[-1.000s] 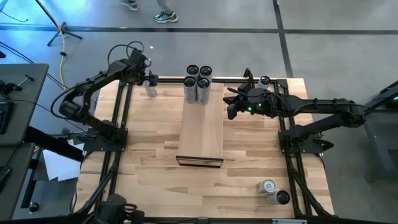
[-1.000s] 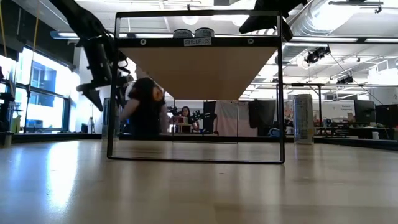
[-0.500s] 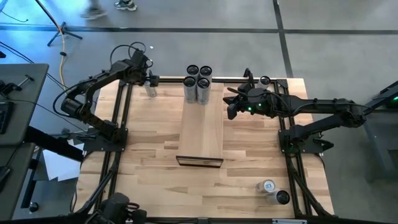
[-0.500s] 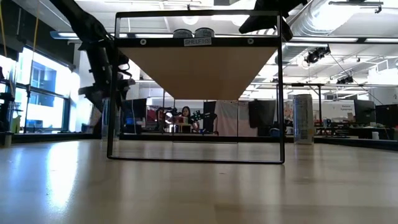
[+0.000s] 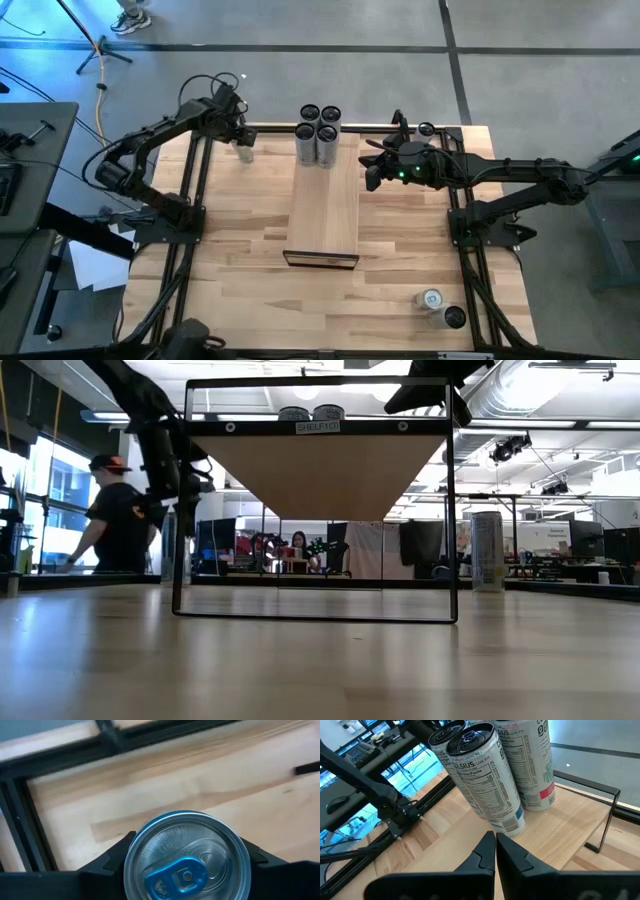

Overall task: Place canned beverage on shelf
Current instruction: Put the top blue soda can on the shelf

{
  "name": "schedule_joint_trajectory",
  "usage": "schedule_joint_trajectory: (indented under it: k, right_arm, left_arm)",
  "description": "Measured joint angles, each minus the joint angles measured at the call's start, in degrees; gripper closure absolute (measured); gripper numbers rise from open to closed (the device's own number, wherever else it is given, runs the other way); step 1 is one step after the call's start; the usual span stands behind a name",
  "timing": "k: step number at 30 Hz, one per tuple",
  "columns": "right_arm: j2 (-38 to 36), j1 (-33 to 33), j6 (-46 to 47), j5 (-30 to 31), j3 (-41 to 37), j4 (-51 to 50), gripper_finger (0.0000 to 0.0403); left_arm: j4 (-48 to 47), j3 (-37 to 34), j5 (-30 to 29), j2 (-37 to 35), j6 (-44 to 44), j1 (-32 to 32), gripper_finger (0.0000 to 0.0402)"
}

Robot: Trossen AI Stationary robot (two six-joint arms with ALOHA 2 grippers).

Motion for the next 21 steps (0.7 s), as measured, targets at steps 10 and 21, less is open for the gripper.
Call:
schedule_joint_trajectory:
  k: [10, 21]
  right_arm:
    - [0.0, 0.0, 2.9, -3.3, 0.0, 3.0, 0.0402]
    - [0.0, 0.3, -4.1, -13.2, 0.0, 17.4, 0.0402]
  left_arm:
    - [-6.3, 0.1, 5.9, -18.6, 0.9, -5.9, 0.0197]
    - [-14.3, 4.0, 15.8, -41.2, -5.1, -21.0, 0.0202]
